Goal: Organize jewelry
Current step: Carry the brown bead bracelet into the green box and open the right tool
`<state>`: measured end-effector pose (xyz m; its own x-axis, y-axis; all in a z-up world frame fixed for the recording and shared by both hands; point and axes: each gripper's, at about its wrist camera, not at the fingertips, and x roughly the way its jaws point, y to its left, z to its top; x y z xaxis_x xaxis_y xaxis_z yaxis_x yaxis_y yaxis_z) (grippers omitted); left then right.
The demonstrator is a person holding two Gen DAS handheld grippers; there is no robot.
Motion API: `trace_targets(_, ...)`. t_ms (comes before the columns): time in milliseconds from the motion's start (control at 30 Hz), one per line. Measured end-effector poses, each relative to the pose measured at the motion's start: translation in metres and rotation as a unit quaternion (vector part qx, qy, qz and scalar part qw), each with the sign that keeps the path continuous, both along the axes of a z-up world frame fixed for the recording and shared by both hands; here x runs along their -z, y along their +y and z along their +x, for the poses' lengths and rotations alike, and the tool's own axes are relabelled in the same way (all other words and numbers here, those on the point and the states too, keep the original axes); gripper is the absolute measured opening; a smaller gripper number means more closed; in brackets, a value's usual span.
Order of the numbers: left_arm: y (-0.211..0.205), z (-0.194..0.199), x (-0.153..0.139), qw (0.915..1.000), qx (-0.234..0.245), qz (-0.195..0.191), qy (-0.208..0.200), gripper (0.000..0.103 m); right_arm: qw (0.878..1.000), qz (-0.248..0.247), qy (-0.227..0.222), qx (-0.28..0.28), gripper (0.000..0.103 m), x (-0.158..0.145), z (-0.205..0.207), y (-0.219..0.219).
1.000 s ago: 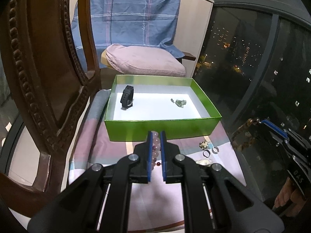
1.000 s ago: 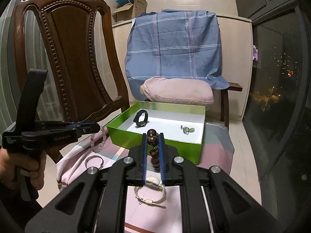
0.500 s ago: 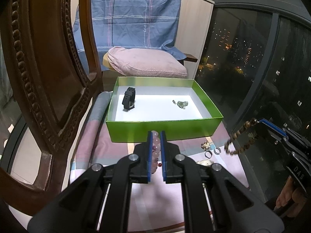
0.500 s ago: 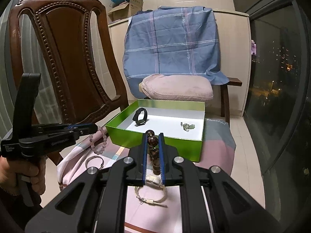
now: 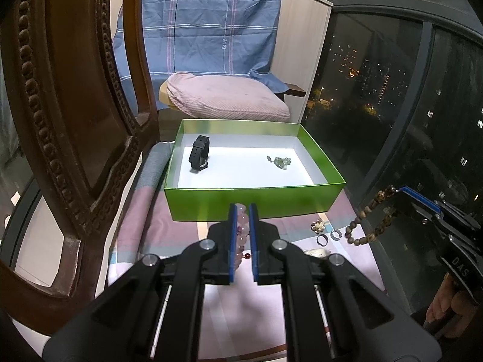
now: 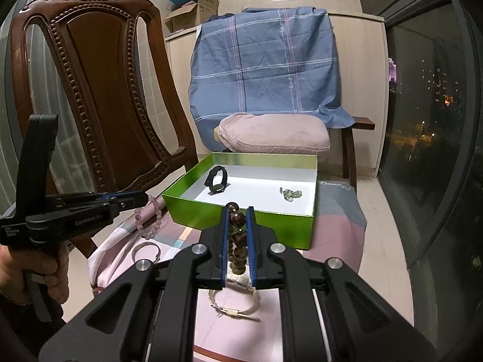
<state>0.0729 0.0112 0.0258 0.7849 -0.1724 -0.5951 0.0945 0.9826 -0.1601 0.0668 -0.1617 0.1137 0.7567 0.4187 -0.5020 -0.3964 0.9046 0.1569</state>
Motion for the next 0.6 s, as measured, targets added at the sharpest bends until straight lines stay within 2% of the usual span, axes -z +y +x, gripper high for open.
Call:
trace_targets(133,0.001,0.003,0.001,1.0,0.0,-0.006,0.003,0.008,1.0,0.007,0.007,0.002,0.011,-0.007,0.017,0.005)
trace_targets(300,0.004,0.006,0.001,0.9999,0.0,-0.012,0.006,0.008,1.0,0.008,-0.024,0.005,0.011,-0.038,0.07,0.024)
trace_targets(333,0.005,0.006,0.001,0.9999,0.0,-0.013,0.008,0.008,1.0,0.008,-0.023,0.0,0.019,-0.041,0.082,0.028)
trace_targets(367,0.005,0.006,0.001,0.9999,0.0,-0.014,0.009,0.008,1.0,0.01,-0.012,-0.002,0.043,-0.043,0.096,0.032)
trace_targets(400,0.005,0.006,0.001,0.9999,0.0,-0.015,0.009,0.008,1.0,0.017,-0.009,0.011,0.056,-0.043,0.102,0.031)
trace_targets(433,0.005,0.006,0.0,0.9999,0.001,-0.014,0.008,0.008,0.999,0.036,-0.016,0.038,0.074,-0.044,0.101,0.023)
trace_targets(467,0.005,0.006,0.0,0.9999,0.001,-0.014,0.008,0.008,0.997,0.052,-0.021,0.051,0.077,-0.044,0.096,0.017)
trace_targets(533,0.005,0.006,0.0,0.9998,0.002,-0.016,0.01,0.008,0.994,0.082,-0.031,0.062,0.077,-0.037,0.067,-0.004)
trace_targets(600,0.004,0.006,0.0,0.9999,0.004,-0.013,0.01,0.008,0.992,0.062,-0.057,0.098,0.077,-0.024,0.027,-0.023)
